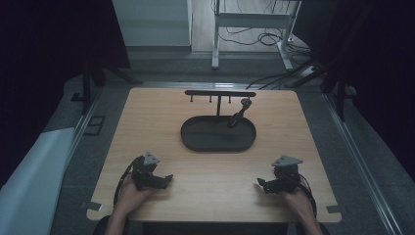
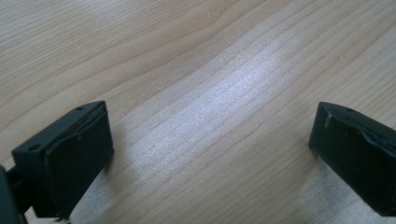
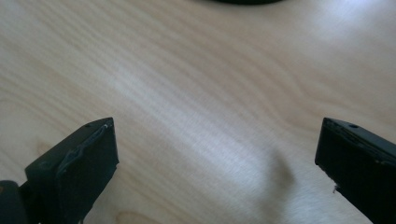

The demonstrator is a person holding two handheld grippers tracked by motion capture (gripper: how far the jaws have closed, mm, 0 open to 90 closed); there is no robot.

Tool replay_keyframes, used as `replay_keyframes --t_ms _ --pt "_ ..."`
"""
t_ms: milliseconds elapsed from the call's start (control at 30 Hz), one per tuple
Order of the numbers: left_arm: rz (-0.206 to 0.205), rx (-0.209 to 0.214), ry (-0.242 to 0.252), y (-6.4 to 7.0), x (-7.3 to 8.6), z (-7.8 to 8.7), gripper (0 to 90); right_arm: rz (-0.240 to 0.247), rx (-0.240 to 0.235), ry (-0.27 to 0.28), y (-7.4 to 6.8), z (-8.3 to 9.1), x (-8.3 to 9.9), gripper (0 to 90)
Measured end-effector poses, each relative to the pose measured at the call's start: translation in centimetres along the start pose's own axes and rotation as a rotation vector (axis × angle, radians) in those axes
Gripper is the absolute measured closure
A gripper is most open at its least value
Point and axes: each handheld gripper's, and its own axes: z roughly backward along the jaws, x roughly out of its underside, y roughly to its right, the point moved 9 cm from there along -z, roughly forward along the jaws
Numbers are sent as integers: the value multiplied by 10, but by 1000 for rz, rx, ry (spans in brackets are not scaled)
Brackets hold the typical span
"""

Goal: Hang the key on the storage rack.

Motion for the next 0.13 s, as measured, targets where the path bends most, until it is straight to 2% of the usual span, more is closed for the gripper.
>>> replay_keyframes --t_ms 133 --pt "0 1 0 0 0 0 0 12 2 5 0 1 -1 0"
